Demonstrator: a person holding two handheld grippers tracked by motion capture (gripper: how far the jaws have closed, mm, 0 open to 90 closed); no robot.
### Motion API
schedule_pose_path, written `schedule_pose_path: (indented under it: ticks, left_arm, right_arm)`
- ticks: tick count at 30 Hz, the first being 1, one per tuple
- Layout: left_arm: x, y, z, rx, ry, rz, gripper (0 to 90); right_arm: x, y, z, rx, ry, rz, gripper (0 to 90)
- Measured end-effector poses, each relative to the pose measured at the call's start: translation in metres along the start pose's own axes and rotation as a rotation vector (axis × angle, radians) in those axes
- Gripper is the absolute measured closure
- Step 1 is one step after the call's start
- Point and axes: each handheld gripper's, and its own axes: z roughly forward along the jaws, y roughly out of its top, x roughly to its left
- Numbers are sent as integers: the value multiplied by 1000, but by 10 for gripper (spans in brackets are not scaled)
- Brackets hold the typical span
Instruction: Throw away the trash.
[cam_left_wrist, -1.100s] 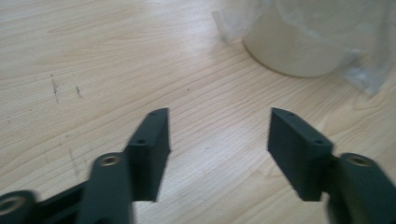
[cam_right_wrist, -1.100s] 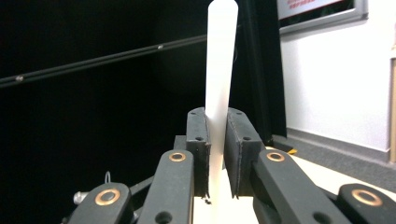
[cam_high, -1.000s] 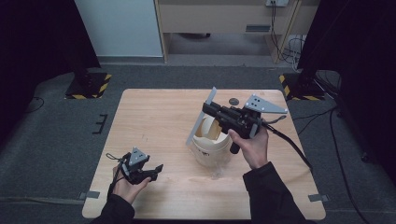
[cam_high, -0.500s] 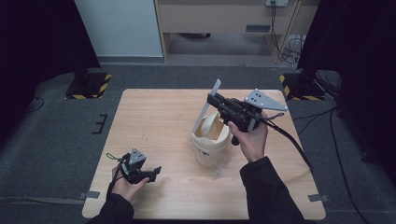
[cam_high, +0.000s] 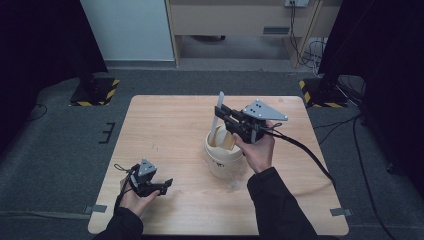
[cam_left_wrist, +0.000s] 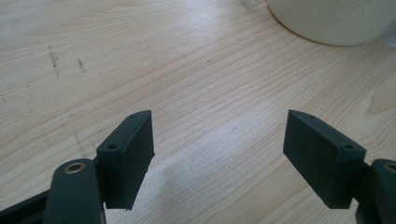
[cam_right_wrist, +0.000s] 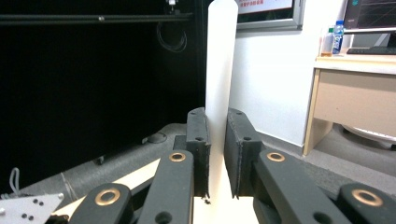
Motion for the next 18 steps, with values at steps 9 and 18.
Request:
schedule_pose_path:
  ticks: [9, 18]
  left_arm:
    - [0, 0, 0, 1, 0, 3, 244]
    - [0, 0, 1, 5, -3, 2, 244]
  right_arm:
    - [5, -10, 6, 61, -16, -36, 809]
    - [10, -20, 13, 118, -20, -50, 807]
